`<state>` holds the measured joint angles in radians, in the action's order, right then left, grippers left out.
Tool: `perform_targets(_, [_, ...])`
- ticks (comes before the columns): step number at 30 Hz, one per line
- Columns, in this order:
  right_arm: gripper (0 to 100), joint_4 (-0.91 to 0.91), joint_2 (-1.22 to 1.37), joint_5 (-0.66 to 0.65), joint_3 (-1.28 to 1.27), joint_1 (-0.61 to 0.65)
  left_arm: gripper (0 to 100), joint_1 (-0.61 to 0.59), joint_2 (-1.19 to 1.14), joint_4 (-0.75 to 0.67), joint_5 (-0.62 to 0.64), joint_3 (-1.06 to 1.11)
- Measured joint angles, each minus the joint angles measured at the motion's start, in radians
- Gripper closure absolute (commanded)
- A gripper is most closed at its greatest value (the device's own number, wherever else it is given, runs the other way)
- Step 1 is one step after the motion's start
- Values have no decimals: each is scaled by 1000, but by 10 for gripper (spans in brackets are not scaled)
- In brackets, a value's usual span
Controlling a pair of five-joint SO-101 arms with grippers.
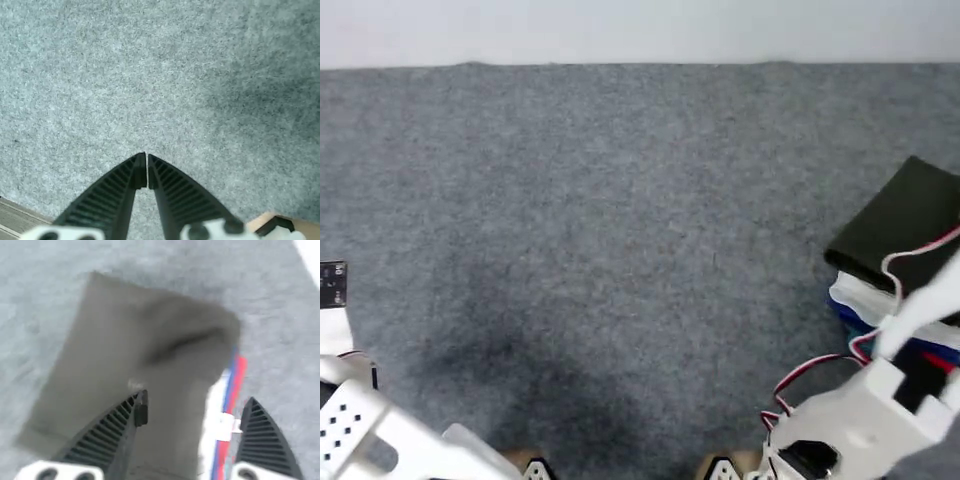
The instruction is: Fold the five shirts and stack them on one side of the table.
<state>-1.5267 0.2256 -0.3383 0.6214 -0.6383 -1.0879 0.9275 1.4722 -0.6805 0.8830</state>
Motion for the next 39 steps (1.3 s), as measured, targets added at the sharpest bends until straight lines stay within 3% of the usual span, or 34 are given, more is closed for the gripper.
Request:
perform_targets(2, [994, -29, 0, -2, 0, 29, 985, 0, 0, 0, 0, 0])
perform_targets(5, [943, -57, 3, -2, 0, 37, 985, 0, 0, 0, 0, 0])
perform_targets(13, [989, -187, 129, -8, 0, -8, 985, 0, 0, 0, 0, 0])
perform_targets(22, [990, -227, 282, -264, 0, -147, 985, 0, 0, 0, 0, 25])
perform_targets(30, [990, -224, 241, -308, 163, -132, 985, 0, 0, 0, 0, 61])
perform_targets(34, [990, -129, 232, -308, 216, -92, 985, 0, 0, 0, 0, 61])
perform_targets(39, [990, 157, 304, -308, 215, -95, 985, 0, 0, 0, 0, 61])
